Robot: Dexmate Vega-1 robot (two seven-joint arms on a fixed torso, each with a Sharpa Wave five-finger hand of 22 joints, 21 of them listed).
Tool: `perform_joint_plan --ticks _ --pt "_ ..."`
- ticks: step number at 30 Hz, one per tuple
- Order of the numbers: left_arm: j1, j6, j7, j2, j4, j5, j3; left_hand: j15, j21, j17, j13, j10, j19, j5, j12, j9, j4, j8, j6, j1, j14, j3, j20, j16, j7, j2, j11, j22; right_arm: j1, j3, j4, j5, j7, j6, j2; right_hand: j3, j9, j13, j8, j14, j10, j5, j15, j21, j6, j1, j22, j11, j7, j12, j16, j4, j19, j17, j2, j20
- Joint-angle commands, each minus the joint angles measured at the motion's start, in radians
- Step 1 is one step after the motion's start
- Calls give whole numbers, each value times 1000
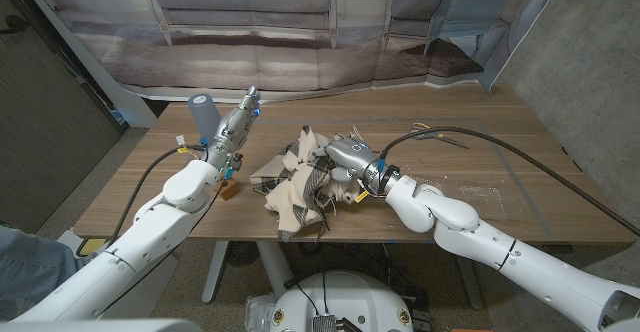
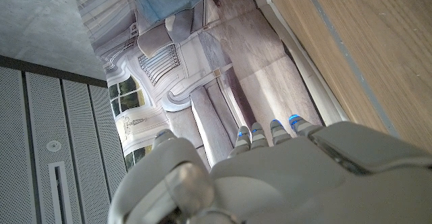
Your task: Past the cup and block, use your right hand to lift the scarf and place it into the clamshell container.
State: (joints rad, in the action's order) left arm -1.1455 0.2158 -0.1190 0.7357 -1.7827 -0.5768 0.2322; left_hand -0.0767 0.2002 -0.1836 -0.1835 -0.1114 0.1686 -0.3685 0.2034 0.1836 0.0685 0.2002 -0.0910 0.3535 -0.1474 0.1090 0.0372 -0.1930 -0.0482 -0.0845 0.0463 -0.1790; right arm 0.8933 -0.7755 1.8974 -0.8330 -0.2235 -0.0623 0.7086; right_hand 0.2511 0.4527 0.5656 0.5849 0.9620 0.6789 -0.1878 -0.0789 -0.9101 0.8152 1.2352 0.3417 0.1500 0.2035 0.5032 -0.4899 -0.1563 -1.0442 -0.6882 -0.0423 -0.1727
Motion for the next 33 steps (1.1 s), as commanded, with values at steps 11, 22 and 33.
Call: perform_joint_plan --ticks 11,22,33 --pt "-11 15 -5 -4 -1 -1 -12 0 2 -2 -4 2 108 3 1 5 0 -1 2 12 2 9 7 1 -2 0 5 -5 7 37 52 -15 -7 -14 -2 3 8 33 10 86 18 5 -154 -47 20 86 4 0 -1 0 -16 9 11 -33 -66 -48" --pt "-14 18 -5 -1 -4 1 -18 0 2 -2 -4 1 108 3 1 5 0 -1 2 13 3 11 7 1 -2 0 5 -5 7 55 72 -14 -11 -13 -5 11 29 63 16 93 26 8 -154 -83 10 96 2 2 -1 -7 -18 11 29 -60 -83 -49" --pt "-7 13 3 4 -6 3 -15 0 2 -2 -4 2 108 3 1 5 0 -2 2 14 3 13 6 1 -2 -1 5 -5 7 66 89 -26 -17 -6 -10 13 56 89 23 104 31 7 -153 -117 -4 97 -3 9 -3 -14 -20 15 41 -83 -91 -50"
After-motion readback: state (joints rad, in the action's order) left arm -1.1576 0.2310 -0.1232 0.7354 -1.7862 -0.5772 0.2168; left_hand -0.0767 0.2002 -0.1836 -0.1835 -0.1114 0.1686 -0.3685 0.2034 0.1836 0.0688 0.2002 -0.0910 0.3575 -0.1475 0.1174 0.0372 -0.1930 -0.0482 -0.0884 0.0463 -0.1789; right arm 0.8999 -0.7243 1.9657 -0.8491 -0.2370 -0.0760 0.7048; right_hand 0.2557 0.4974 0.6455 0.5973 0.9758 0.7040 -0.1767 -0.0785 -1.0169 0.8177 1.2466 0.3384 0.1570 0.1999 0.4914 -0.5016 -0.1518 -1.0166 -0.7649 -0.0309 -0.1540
